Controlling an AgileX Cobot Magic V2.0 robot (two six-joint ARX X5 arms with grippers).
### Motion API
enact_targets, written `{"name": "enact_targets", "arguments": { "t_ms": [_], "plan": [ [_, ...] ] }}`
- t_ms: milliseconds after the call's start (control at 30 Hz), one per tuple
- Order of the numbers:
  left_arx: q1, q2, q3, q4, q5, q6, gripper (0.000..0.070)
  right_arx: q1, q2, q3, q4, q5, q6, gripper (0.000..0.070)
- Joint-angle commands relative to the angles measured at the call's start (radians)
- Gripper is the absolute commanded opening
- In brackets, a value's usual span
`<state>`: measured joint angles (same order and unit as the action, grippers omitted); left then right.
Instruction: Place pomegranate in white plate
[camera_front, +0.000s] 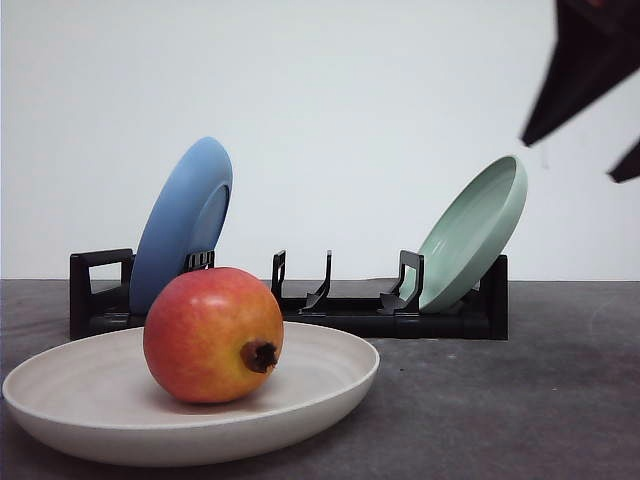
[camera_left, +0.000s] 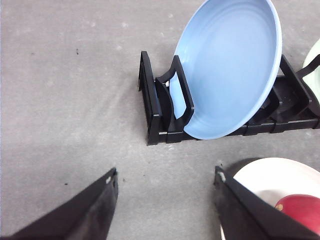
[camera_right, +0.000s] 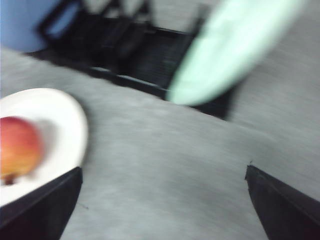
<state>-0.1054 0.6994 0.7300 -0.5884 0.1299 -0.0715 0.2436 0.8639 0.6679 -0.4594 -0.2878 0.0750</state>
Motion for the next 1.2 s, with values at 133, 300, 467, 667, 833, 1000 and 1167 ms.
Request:
{"name": "enact_targets", "arguments": {
  "t_ms": [133, 300, 467, 667, 833, 1000, 1167],
  "plan": [
    [-0.002, 0.006, 0.003, 0.005, -0.002, 0.006, 0.0359, -0.039, -0.003, 0.005, 0.016, -0.001, -0.009, 0.0646],
    [-0.002, 0.006, 0.003, 0.005, -0.002, 0.003, 0.0046, -0.039, -0.003, 0.005, 0.016, -0.001, -0.008, 0.0052],
    [-0.002, 0.006, 0.004, 0.006, -0.002, 0.003, 0.0000, -0.039, -0.003, 0.005, 0.021, 0.000, -0.012, 0.0016],
    [-0.002, 0.003, 0.004, -0.016, -0.002, 0.000, 0.0000, -0.037, -0.003, 0.005, 0.020, -0.001, -0.011, 0.0017],
    [-0.002, 0.004, 0.004, -0.017, -0.002, 0.000, 0.0000, -0.037, -0.003, 0.005, 0.022, 0.000, -0.011, 0.0017],
    [-0.002, 0.004, 0.004, -0.017, -0.002, 0.000, 0.0000, -0.037, -0.003, 0.005, 0.022, 0.000, -0.011, 0.0017],
    [0.001, -0.004, 0.000, -0.016, -0.001, 0.000, 0.0000, -0.037, -0.003, 0.005, 0.022, -0.001, -0.011, 0.0017]
  ]
}}
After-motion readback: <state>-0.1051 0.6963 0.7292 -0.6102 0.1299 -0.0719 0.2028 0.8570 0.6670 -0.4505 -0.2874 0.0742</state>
